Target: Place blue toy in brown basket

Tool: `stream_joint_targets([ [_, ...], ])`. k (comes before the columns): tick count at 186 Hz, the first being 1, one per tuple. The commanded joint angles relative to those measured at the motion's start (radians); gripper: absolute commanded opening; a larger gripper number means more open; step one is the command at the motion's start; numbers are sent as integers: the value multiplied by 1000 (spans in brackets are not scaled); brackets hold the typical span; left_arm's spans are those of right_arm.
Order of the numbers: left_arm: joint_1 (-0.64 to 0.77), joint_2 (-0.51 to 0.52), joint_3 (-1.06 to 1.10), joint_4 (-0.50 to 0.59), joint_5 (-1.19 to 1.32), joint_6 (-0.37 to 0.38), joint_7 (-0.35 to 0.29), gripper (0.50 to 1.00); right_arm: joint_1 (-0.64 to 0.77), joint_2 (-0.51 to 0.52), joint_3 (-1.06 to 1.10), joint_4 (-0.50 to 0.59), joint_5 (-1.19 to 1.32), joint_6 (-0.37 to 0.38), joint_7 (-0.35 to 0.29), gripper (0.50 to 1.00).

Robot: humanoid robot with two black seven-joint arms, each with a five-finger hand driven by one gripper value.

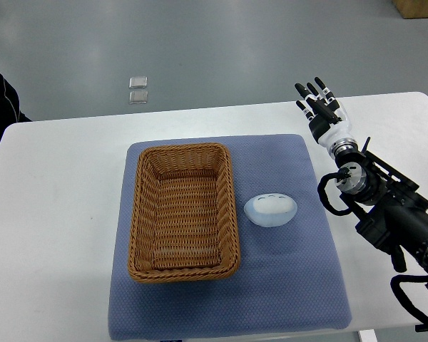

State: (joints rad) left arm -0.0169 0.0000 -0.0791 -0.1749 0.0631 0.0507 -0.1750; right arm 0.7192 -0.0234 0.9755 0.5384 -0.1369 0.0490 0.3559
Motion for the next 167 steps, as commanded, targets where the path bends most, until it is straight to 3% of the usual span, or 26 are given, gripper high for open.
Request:
stream_joint_targets([
  [1,0,0,1,0,0,0,0,1000,2,2,-1,0,0,0,0,903],
  [167,6,0,-2,2,1,1,5,1000,2,-7,-1,0,-1,-1,0,903],
])
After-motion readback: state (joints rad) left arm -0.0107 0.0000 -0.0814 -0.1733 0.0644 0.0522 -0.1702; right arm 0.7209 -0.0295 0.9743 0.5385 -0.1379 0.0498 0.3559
